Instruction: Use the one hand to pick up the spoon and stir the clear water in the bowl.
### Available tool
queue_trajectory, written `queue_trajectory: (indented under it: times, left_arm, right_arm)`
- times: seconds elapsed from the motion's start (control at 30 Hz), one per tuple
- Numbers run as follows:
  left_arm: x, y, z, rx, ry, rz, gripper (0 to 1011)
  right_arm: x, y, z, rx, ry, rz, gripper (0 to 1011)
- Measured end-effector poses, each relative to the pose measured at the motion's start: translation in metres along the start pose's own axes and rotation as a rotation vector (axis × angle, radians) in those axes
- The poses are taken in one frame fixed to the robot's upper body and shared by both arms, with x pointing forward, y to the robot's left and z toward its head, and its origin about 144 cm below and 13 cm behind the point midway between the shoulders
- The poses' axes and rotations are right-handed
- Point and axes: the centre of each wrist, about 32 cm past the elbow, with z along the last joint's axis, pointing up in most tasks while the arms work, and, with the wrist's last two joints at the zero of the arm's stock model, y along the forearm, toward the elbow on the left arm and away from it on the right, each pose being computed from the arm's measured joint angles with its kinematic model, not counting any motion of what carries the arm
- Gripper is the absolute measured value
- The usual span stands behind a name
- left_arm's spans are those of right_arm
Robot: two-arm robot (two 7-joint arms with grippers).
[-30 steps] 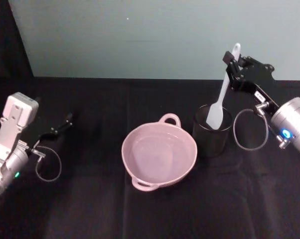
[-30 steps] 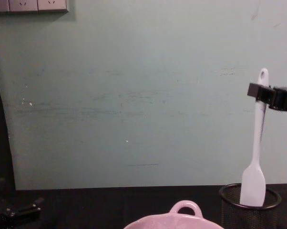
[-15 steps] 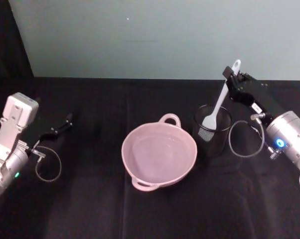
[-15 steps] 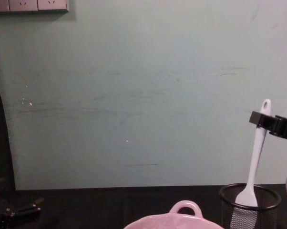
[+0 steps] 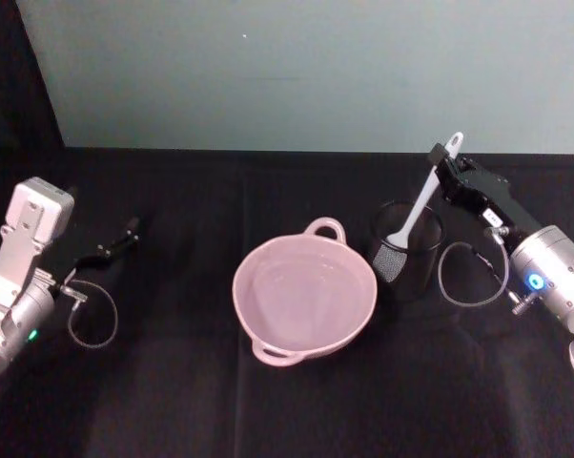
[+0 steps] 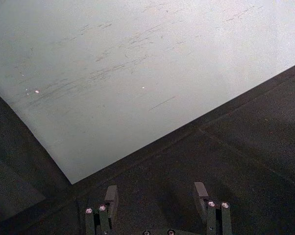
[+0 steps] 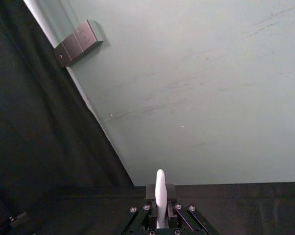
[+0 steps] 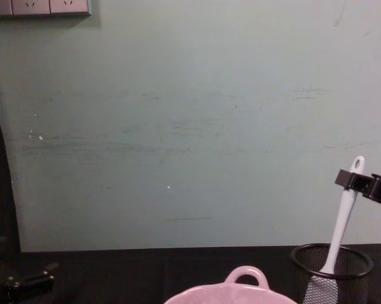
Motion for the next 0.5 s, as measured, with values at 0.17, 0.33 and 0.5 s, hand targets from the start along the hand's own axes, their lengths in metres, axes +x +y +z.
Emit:
queue_trajectory:
  times: [0.17,0.33,0.5]
  left_arm:
    - [0.000,0.000,0.000,0.000,0.000,0.000,1011]
    - [0.000,0.000,0.000,0.000,0.000,0.000,1011]
    - [0.000,0.000,0.000,0.000,0.000,0.000,1011]
  right_arm:
    - [0.004,-0.001,-0.003,-0.010,0.013,-0.009,114]
    - [0.009,-0.002,-0.006,-0.019,0.023,-0.021,114]
    - [0.012,-0.003,-0.008,-0.022,0.029,-0.031,114]
